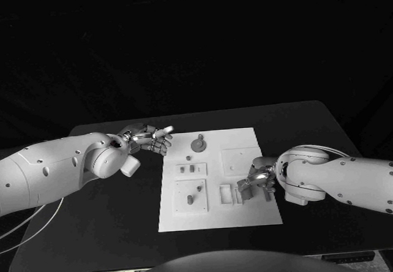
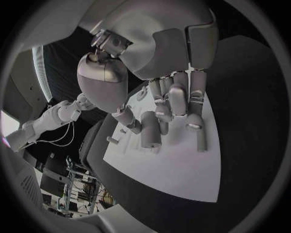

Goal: Assemble the parts on the task board

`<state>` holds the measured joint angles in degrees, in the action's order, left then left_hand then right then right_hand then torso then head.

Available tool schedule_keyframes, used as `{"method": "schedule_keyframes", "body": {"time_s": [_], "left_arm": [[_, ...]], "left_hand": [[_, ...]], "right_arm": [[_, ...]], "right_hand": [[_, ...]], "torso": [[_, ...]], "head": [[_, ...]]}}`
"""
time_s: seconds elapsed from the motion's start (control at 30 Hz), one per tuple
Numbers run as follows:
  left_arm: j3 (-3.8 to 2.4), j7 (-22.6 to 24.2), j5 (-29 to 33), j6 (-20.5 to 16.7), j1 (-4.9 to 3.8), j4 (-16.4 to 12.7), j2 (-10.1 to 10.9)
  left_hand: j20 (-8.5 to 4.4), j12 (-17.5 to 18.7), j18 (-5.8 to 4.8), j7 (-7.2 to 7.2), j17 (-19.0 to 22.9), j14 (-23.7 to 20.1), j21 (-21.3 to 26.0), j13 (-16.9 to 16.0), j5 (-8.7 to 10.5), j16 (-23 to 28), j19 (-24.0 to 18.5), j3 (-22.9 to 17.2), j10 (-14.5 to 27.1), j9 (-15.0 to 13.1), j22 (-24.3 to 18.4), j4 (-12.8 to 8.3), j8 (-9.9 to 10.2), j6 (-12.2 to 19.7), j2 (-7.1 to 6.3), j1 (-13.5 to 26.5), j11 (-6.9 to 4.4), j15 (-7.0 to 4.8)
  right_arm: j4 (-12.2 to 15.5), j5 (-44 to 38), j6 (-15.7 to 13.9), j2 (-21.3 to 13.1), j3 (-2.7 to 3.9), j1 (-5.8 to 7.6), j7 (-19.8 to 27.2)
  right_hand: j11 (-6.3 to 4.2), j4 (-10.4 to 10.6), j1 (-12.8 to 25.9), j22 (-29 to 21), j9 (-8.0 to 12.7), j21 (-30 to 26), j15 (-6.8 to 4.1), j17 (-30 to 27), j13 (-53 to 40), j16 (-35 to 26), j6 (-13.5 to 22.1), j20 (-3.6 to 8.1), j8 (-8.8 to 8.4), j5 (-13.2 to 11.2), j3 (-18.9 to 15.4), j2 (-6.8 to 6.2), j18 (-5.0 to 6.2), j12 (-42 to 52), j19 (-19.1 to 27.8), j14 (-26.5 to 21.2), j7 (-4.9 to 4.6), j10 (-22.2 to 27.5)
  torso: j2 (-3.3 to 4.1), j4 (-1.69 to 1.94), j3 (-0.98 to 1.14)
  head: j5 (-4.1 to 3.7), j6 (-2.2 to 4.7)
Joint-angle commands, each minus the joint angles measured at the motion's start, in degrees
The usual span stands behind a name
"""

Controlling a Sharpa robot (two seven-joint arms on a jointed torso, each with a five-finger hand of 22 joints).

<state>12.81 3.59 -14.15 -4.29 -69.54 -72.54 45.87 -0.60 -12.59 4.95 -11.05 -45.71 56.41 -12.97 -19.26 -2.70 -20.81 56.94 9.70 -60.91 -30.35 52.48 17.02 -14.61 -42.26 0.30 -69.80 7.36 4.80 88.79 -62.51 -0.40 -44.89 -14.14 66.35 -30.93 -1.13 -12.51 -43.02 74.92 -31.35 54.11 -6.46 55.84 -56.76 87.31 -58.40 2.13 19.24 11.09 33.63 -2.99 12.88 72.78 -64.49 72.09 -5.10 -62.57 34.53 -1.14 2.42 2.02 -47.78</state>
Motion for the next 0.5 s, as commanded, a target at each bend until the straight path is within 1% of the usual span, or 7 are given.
{"method": "schedule_keyframes", "body": {"time_s": [0.03, 0.17, 0.27, 0.3, 0.33, 0.5], "left_arm": [[-0.04, 0.2, 0.06, 0.93, -0.05, -0.08, -0.06], [-0.04, 0.18, 0.06, 1.02, -0.05, -0.06, -0.15], [-0.04, 0.18, 0.06, 1.12, -0.05, -0.08, -0.21], [-0.04, 0.15, 0.06, 1.13, -0.05, -0.1, -0.21], [-0.04, 0.14, 0.06, 1.15, -0.05, -0.12, -0.21], [-0.04, 0.07, 0.06, 1.21, -0.05, -0.11, -0.14]], "left_hand": [[-0.03, 0.1, 0.63, -1.36, -0.07, 0.0, 0.28, 0.05, -0.2, 0.34, -0.22, -0.42, 0.48, 0.09, -0.03, -0.07, 0.16, 0.44, -0.1, 0.63, -0.03, 0.3], [-0.03, 0.1, 0.63, -1.37, -0.08, 0.0, 0.29, 0.05, -0.2, 0.35, -0.23, -0.43, 0.49, 0.09, -0.03, -0.07, 0.17, 0.44, -0.12, 0.66, -0.03, 0.3], [-0.03, 0.1, 0.63, -1.37, -0.08, -0.01, 0.3, 0.06, -0.2, 0.36, -0.24, -0.44, 0.5, 0.1, -0.03, -0.07, 0.17, 0.44, -0.13, 0.69, -0.03, 0.3], [-0.03, 0.1, 0.63, -1.37, -0.08, -0.01, 0.3, 0.06, -0.2, 0.36, -0.24, -0.45, 0.5, 0.1, -0.03, -0.07, 0.16, 0.44, -0.13, 0.7, -0.03, 0.3], [-0.02, 0.1, 0.63, -1.37, -0.09, -0.01, 0.3, 0.06, -0.2, 0.36, -0.25, -0.45, 0.5, 0.1, -0.03, -0.07, 0.17, 0.45, -0.13, 0.71, -0.03, 0.3], [-0.02, 0.1, 0.63, -1.37, -0.09, -0.04, 0.31, 0.06, -0.2, 0.38, -0.27, -0.47, 0.52, 0.1, -0.03, -0.07, 0.17, 0.46, -0.17, 0.78, -0.02, 0.31]], "right_arm": [[-0.35, 6.04, -2.69, 0.67, 0.0, 0.2, -0.05], [-0.93, 8.61, -3.55, 2.13, 0.0, 0.25, -0.21], [-1.21, 9.22, -3.03, 3.06, -0.01, 0.31, -0.37], [-1.32, 9.89, -2.81, 3.33, -0.02, 0.36, -0.43], [-1.43, 10.04, -2.63, 3.57, -0.03, 0.41, -0.49], [-1.95, 10.16, -2.48, 4.72, -0.04, 0.43, -0.56]], "right_hand": [[-0.03, -1.63, 0.29, 0.27, -0.07, -0.08, -0.45, -0.1, 0.09, 0.22, -0.53, -0.04, 0.06, -0.23, 2.03, 0.05, 2.12, 0.38, -0.46, -0.16, -0.04, -0.38], [-0.02, -1.4, 0.56, 0.23, -0.02, -0.16, -0.46, -0.42, 0.15, 0.22, -0.53, -0.05, -0.02, -0.32, 2.12, -0.11, 2.12, 0.37, -0.43, -0.33, -0.05, -0.36], [-0.01, -1.17, 0.8, 0.19, 0.03, -0.23, -0.46, -0.61, 0.19, 0.22, -0.52, -0.07, -0.1, -0.51, 2.2, -0.23, 2.12, 0.37, -0.39, -0.46, -0.07, -0.33], [-0.01, -1.16, 0.81, 0.19, 0.04, -0.24, -0.46, -0.68, 0.2, 0.22, -0.51, -0.07, -0.11, -0.53, 2.21, -0.24, 2.12, 0.37, -0.38, -0.5, -0.07, -0.32], [-0.01, -1.16, 0.82, 0.18, 0.04, -0.25, -0.46, -0.79, 0.2, 0.21, -0.5, -0.07, -0.12, -0.56, 2.23, -0.26, 2.12, 0.36, -0.38, -0.57, -0.07, -0.32], [0.01, -1.1, 0.86, 0.17, 0.07, -0.3, -0.46, -0.88, 0.23, 0.21, -0.46, -0.07, -0.18, -0.62, 2.31, -0.25, 2.12, 0.35, -0.33, -0.64, -0.09, -0.28]], "torso": [[0.01, 0.01, -0.06], [-0.01, -0.03, -0.09], [0.01, 0.0, -0.06], [-0.01, 0.02, -0.1], [0.0, 0.05, -0.08], [0.03, -0.01, -0.08]], "head": [[0.04, -0.11], [-0.02, -0.12], [-0.03, -0.14], [-0.06, -0.11], [-0.1, -0.09], [-0.06, -0.14]]}}
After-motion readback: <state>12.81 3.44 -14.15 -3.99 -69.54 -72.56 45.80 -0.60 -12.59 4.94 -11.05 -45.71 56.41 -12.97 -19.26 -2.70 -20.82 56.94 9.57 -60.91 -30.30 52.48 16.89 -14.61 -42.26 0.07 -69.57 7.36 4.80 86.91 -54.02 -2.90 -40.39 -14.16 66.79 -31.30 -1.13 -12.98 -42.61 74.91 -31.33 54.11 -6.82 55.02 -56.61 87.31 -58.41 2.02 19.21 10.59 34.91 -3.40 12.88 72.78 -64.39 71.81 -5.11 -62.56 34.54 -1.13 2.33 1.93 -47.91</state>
